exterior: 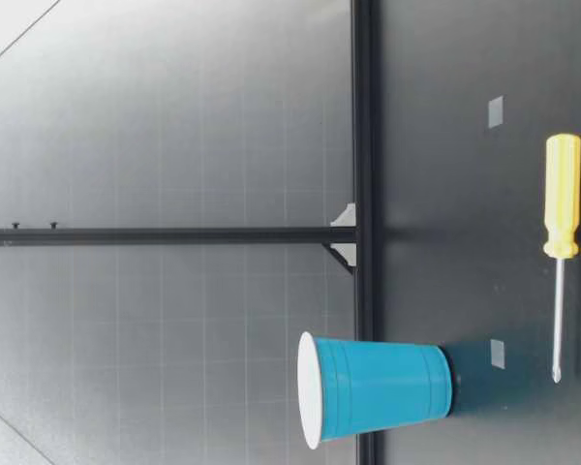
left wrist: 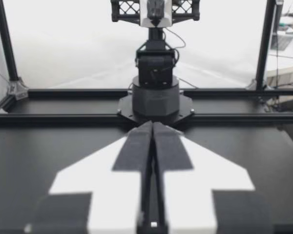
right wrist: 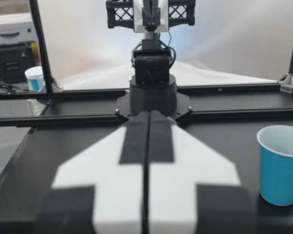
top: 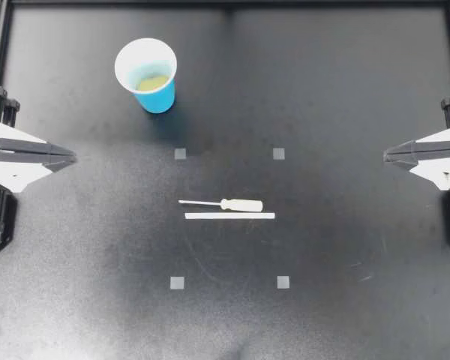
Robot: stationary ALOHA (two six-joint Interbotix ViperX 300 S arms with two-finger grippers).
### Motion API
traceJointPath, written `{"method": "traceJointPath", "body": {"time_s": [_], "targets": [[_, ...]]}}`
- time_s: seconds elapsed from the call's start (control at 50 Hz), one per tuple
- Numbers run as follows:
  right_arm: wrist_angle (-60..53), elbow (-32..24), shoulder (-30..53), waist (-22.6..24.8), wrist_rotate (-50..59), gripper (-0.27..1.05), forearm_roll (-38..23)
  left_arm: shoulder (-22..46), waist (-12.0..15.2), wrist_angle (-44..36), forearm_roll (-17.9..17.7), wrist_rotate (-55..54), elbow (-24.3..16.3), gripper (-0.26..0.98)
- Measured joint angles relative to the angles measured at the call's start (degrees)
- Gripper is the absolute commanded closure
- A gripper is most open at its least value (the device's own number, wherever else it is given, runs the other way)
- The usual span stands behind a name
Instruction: Pick up the screwdriver with the right arm, hand it over to the left arm then place it into the cup.
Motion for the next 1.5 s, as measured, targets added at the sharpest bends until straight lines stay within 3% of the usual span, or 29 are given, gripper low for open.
{"method": "traceJointPath", "body": {"time_s": [0.1, 0.32, 0.62, 0.88, 1.08, 1.34, 1.5], "targets": [[-0.44, -0.09, 0.44, -0.09, 0.88, 0.78, 0.0, -0.35, 0.7, -1.05, 0.0, 0.0, 0.0, 0.6], [-2.29, -3.52, 8.96, -0.09, 1.49, 0.79, 0.7, -0.35, 1.05, -4.57, 0.0, 0.35, 1.32, 0.6], [7.12, -16.44, 32.08, -0.09, 2.99, 0.79, 3.6, 0.62, 1.05, -6.86, 0.0, 0.18, 3.6, 0.6], [24.96, -29.0, 47.72, -2.29, 4.13, 0.77, 3.69, 0.7, 1.05, -6.86, 0.0, 0.35, 4.39, 0.6], [33.4, -35.77, 57.04, -2.64, 3.96, 0.6, 2.9, 0.7, 1.14, -6.86, -0.09, 0.26, 5.01, 0.6], [39.99, -41.48, 65.21, -2.64, 3.87, 0.22, 1.41, 0.79, 1.14, -6.86, -0.09, 0.26, 5.63, 0.6], [42.01, -43.86, 69.26, -2.64, 3.78, 0.18, 0.79, 0.7, 1.14, -6.86, -0.09, 0.26, 5.89, 0.6]]}}
